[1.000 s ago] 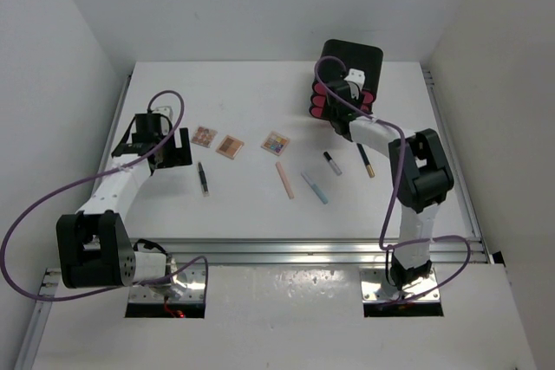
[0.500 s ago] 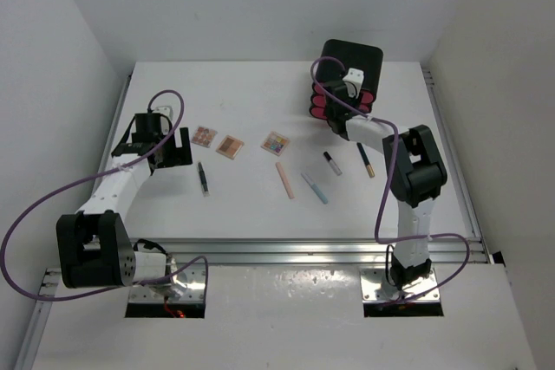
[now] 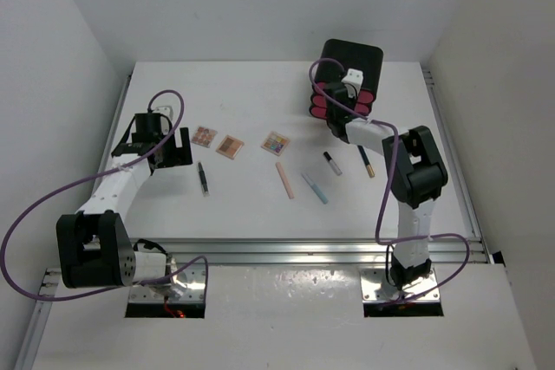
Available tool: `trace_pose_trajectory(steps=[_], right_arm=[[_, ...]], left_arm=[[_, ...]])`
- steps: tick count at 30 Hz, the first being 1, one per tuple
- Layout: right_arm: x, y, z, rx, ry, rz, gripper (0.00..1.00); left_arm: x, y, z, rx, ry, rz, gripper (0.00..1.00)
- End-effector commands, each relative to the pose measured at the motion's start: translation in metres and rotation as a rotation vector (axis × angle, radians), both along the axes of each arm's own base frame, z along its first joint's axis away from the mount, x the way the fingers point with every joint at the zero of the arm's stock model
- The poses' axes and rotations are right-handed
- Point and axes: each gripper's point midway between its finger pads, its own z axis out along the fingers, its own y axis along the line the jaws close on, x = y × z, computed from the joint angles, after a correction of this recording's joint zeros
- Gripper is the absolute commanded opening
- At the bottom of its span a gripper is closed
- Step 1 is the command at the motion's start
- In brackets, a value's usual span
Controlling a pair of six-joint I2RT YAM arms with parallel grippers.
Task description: Organize the makeup
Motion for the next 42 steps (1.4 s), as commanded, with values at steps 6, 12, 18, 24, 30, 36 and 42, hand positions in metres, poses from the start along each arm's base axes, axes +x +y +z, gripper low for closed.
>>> trace_pose_trajectory(steps=[6, 12, 18, 24, 30, 36, 42], right_arm=[[-0.039, 0.004, 0.017, 0.068, -0.037, 0.003, 0.00], [-0.083, 0.028, -0.003, 0.072, 0.052, 0.090, 0.00], [-0.121, 0.027, -0.017, 0.101, 0.122, 0.074, 0.07], [-0.125, 0.042, -0.015, 0.111, 0.144, 0.168, 0.60], [-0.148, 0.051, -0.008, 0.048, 0.224, 0.294, 0.81], [-0.185, 0.062, -0.002, 0.041, 0.282, 0.476, 0.83], [-0.200, 0.055, -0.004, 0.008, 0.310, 0.512, 0.83]], left_arm=[[-0.011, 0.000, -0.009, -0.001, 0.020, -0.008, 1.00], [-0.015, -0.008, -0.014, -0.005, 0.037, -0.010, 1.00], [-0.015, -0.021, -0.026, 0.006, 0.079, -0.044, 1.00], [0.019, -0.016, -0.014, 0.086, 0.053, -0.101, 1.00], [0.075, -0.016, 0.005, 0.161, -0.001, -0.216, 1.00], [0.117, -0.029, -0.022, 0.102, 0.049, -0.349, 1.00], [0.145, -0.043, -0.051, 0.028, 0.105, -0.403, 1.00]])
